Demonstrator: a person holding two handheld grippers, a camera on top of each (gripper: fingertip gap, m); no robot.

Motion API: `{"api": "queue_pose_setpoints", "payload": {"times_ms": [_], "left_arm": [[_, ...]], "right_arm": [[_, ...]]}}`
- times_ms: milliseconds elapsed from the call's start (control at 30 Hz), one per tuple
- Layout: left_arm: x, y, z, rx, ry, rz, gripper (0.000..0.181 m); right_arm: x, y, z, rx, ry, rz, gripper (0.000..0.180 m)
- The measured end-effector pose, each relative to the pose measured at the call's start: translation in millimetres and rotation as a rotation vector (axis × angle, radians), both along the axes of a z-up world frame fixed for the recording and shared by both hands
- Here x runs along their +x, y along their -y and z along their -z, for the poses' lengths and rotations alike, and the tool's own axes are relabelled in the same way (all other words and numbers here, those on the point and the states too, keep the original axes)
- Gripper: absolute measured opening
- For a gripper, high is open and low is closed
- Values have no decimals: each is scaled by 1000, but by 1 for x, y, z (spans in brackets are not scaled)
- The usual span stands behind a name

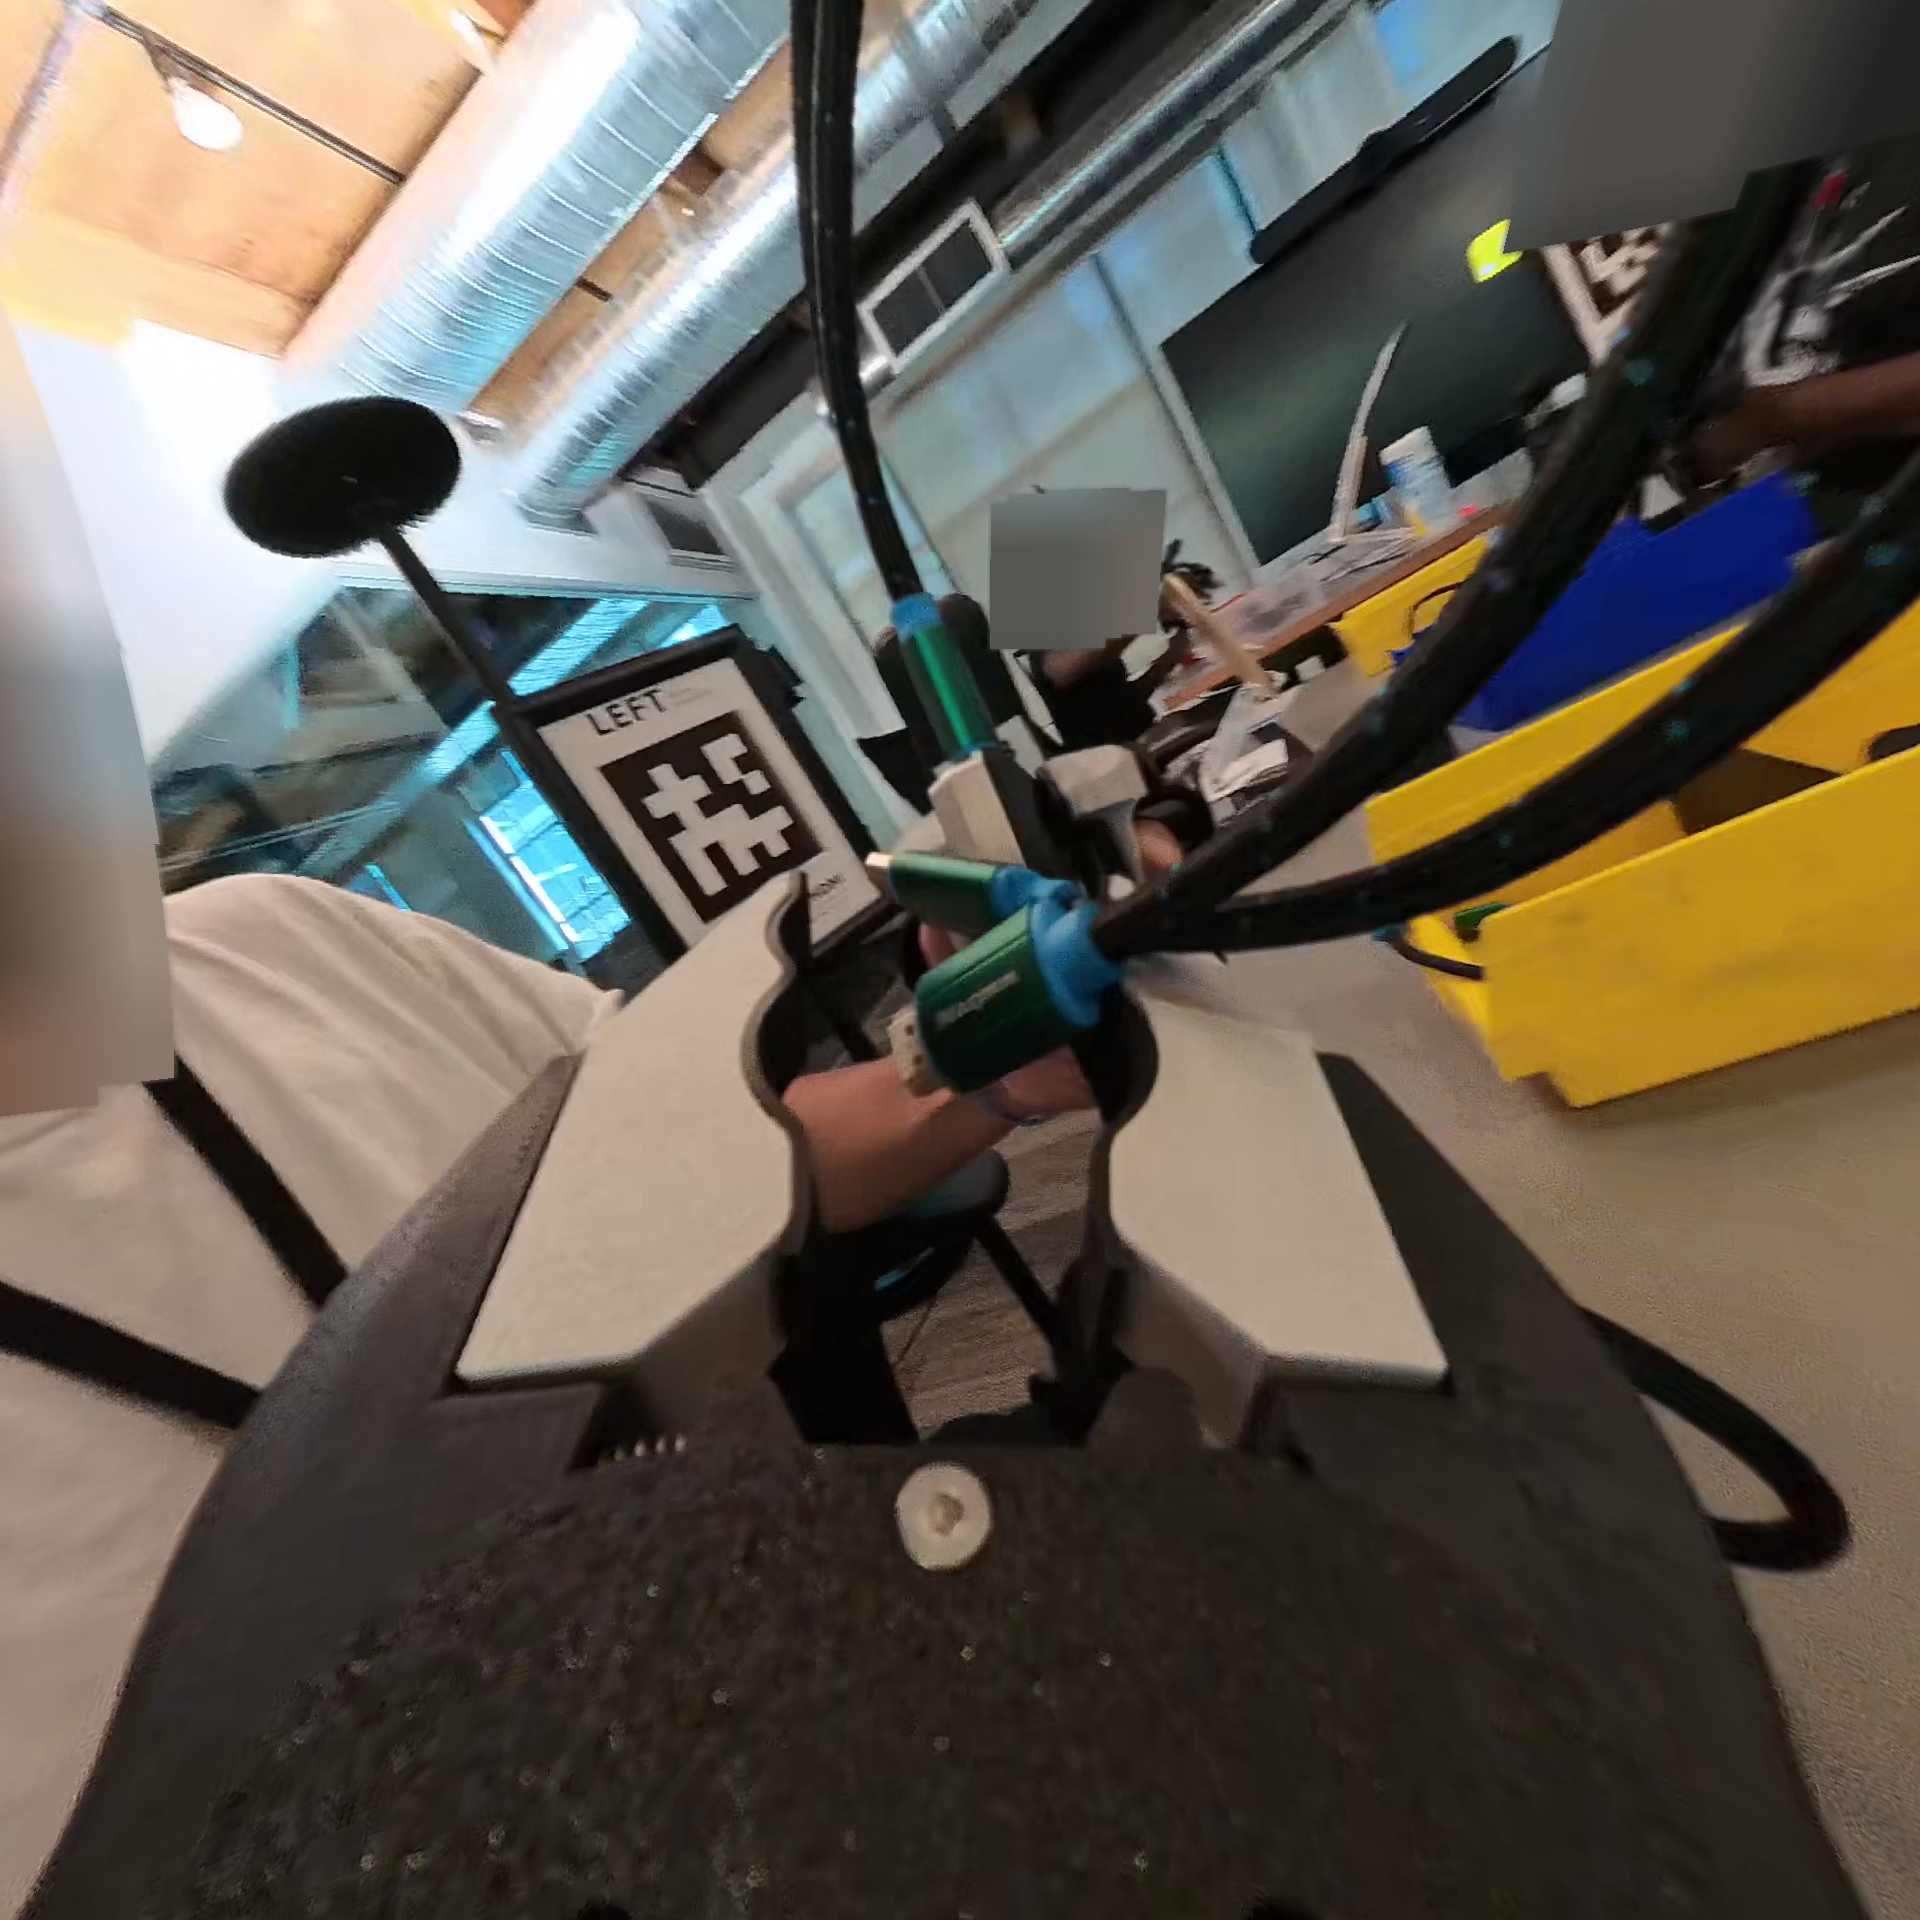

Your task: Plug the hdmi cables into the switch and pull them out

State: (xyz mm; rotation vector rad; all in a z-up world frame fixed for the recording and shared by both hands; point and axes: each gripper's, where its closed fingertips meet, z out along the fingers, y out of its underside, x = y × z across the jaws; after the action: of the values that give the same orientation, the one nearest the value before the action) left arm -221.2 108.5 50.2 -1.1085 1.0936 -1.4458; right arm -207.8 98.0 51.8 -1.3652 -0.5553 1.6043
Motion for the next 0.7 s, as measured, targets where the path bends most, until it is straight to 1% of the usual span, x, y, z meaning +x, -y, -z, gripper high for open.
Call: {"api": "queue_pose_setpoints", "payload": {"times_ms": [67, 133, 233, 367, 467, 533, 633, 700], "left_arm": [[0, 3, 1, -19, 2, 27, 22], [1, 2, 2, -47, -1, 38, 22], [2, 2, 2, -102, 11, 64, 22], [3, 2, 1, -197, 24, 110, 22], [4, 3, 0, -230, 39, 138, 23], [3, 3, 0, -228, 42, 148, 31], [-3, -6, 0, -207, 36, 93, 49], [-11, -13, 9, -189, -2, 53, 50]], "right_arm": [[-3, 0, 2, 5, 9, 2, 51], [-8, 1, 6, 27, 60, 15, 46], [-9, -7, 11, 70, 155, 102, 29], [-7, -8, 12, 101, 216, 127, 21], [-5, -10, 11, 92, 221, 120, 19], [-3, -12, 10, 103, 236, 141, 19], [8, -20, 3, 120, 271, 183, 19], [21, -29, -8, 142, 286, 218, 19]]}}
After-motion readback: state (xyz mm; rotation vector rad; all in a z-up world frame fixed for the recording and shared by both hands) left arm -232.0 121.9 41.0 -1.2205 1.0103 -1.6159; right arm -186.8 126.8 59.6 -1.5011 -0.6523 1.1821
